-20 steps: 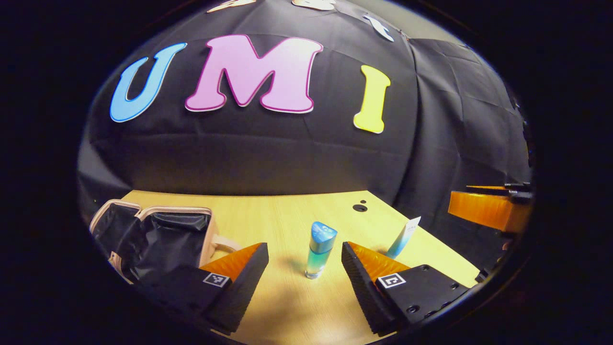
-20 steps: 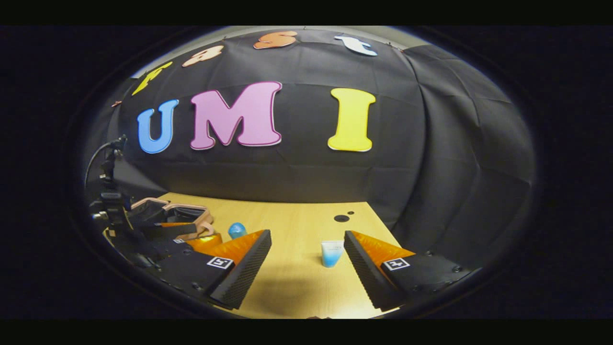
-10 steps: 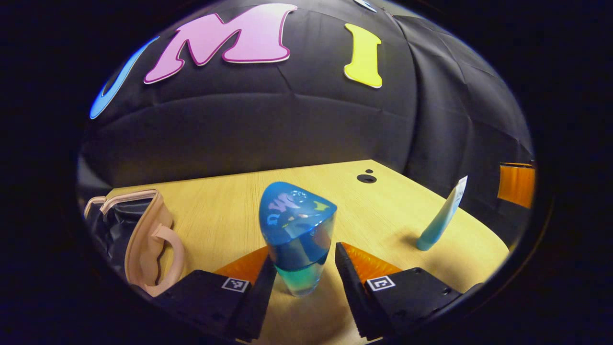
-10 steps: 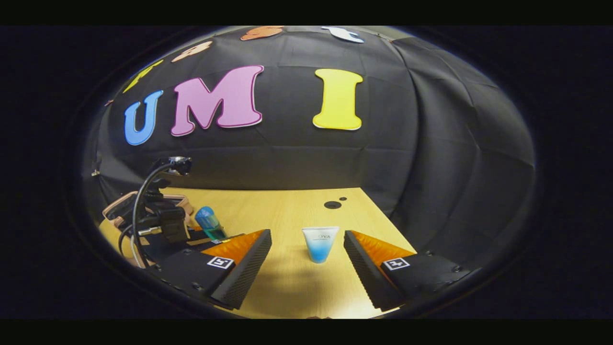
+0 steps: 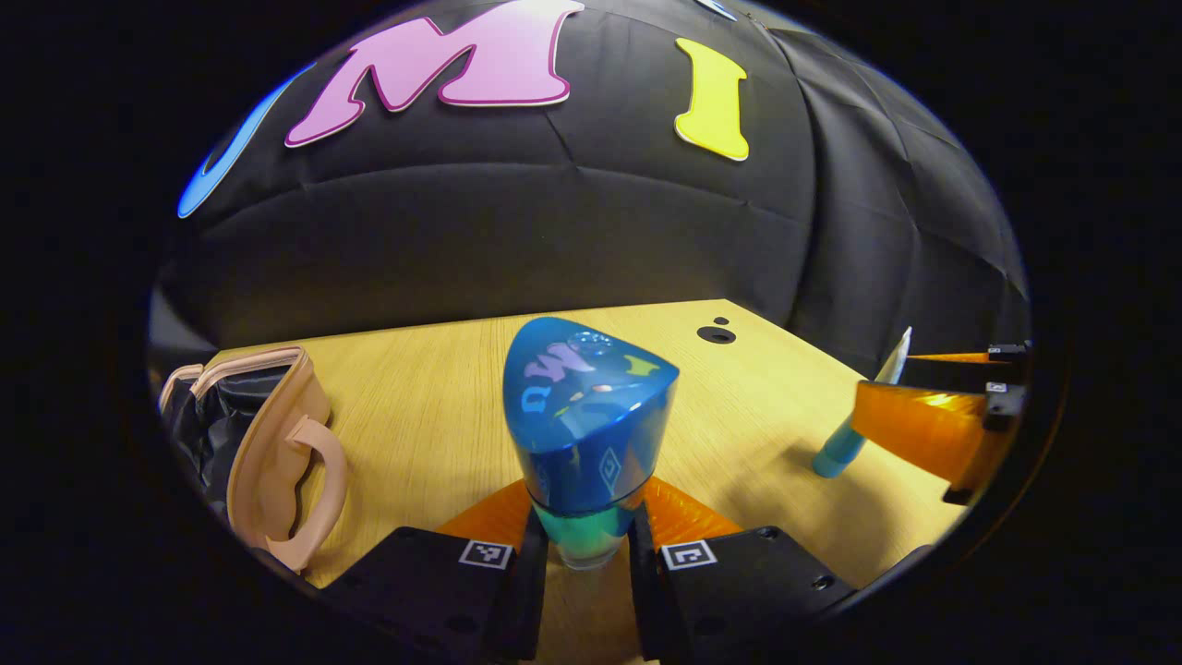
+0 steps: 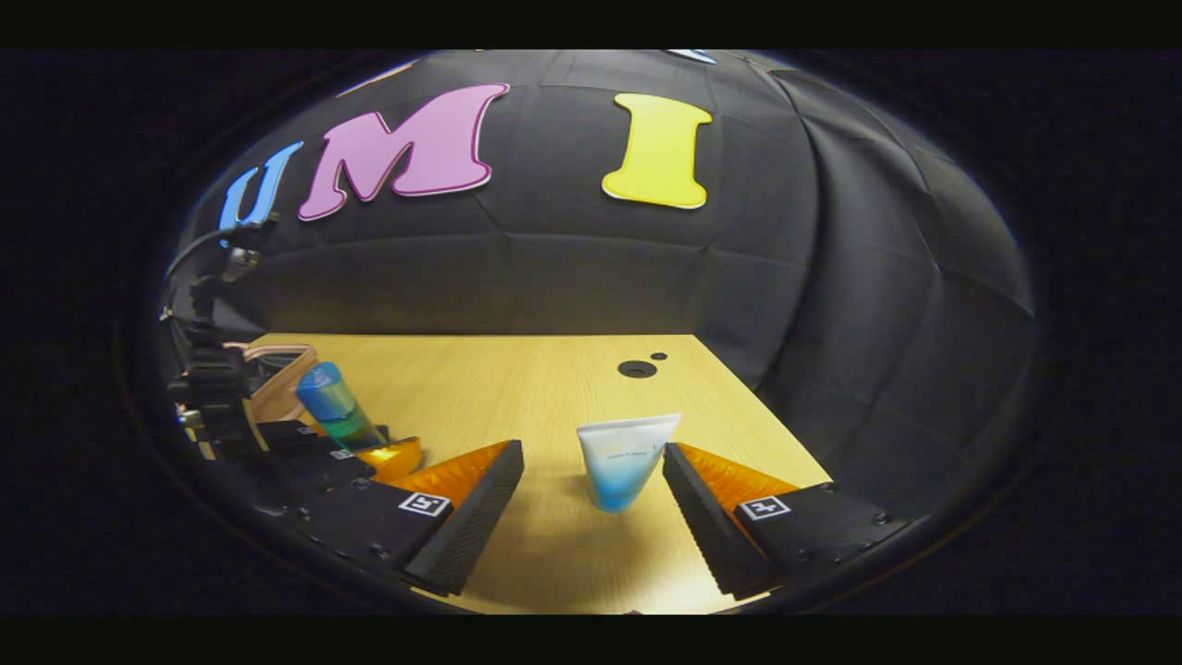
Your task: First open the suitcase, pack the skin care products into it, and then close the suitcase.
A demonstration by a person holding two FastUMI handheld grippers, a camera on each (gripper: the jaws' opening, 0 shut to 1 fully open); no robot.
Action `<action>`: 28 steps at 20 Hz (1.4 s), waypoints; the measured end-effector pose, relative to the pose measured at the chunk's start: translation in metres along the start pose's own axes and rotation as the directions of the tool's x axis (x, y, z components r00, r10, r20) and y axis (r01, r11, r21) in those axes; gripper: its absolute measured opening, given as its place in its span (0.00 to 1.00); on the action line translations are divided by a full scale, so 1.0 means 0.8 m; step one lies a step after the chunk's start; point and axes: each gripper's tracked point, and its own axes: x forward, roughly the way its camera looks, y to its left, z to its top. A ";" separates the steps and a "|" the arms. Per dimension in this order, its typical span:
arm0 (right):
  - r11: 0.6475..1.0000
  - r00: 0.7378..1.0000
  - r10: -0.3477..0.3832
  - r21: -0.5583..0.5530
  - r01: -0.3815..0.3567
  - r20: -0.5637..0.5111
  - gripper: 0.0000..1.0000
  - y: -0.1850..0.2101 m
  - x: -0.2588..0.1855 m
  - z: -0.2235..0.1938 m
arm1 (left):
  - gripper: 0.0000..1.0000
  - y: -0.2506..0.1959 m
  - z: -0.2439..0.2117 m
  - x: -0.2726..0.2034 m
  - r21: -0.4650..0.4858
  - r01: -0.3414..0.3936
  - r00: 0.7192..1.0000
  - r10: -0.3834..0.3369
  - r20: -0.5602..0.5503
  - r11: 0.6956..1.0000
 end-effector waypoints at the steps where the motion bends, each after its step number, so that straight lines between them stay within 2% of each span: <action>1: 1.000 1.000 -0.012 -0.003 0.011 -0.004 0.97 0.000 0.008 -0.004 | 0.44 -0.001 0.000 -0.001 -0.006 0.002 1.000 -0.002 0.006 1.000; 6: 0.998 0.998 -0.049 -0.034 0.047 -0.050 0.97 -0.007 0.035 -0.031 | 0.44 -0.004 0.000 -0.011 0.007 0.017 0.999 -0.017 0.028 1.000; 10: 0.996 0.994 -0.093 -0.004 0.093 -0.063 0.99 -0.022 0.058 -0.042 | 0.43 -0.006 -0.002 -0.015 0.009 0.022 0.999 -0.022 0.033 1.000; 12: 0.995 0.992 -0.101 -0.002 0.101 -0.077 0.48 -0.025 0.064 -0.046 | 0.44 -0.003 -0.002 -0.018 0.001 0.016 0.999 -0.016 0.037 1.000; 13: 0.996 0.993 -0.084 -0.003 0.084 -0.078 0.51 -0.019 0.064 -0.046 | 0.44 -0.001 -0.003 -0.020 0.002 0.011 0.999 -0.011 0.040 1.000; 18: 0.998 0.998 0.006 -0.068 -0.010 -0.064 0.43 0.012 0.035 -0.037 | 0.43 0.010 0.016 -0.044 -0.004 -0.004 0.996 0.004 0.091 1.000; 21: 0.994 0.995 0.086 -0.068 -0.088 -0.041 0.43 0.048 0.008 -0.015 | 0.44 0.022 0.026 -0.068 -0.022 -0.015 0.994 0.018 0.109 1.000; 23: 0.987 0.988 0.149 -0.052 -0.152 -0.047 0.42 0.078 -0.015 -0.006 | 0.43 0.040 0.038 -0.095 -0.034 -0.046 0.991 0.050 0.125 0.998; 24: 0.982 0.983 0.180 -0.050 -0.182 -0.044 0.39 0.095 -0.027 0.001 | 0.40 0.050 0.044 -0.110 -0.044 -0.060 0.990 0.065 0.129 0.997; 25: 0.976 0.977 0.209 -0.057 -0.211 -0.039 0.42 0.112 -0.040 0.009 | 0.40 0.064 0.048 -0.126 -0.054 -0.079 0.988 0.086 0.131 0.995; 26: 0.968 0.970 0.241 -0.068 -0.243 -0.030 0.38 0.130 -0.052 0.018 | 0.43 0.080 0.052 -0.143 -0.064 -0.104 0.985 0.111 0.128 0.993; 27: 0.958 0.961 0.276 -0.078 -0.276 -0.019 0.42 0.150 -0.064 0.028 | 0.43 0.099 0.055 -0.159 -0.070 -0.132 0.983 0.140 0.121 0.989; 28: 0.946 0.950 0.312 -0.080 -0.313 -0.015 0.38 0.172 -0.077 0.033 | 0.43 0.121 0.058 -0.178 -0.076 -0.166 0.977 0.174 0.119 0.983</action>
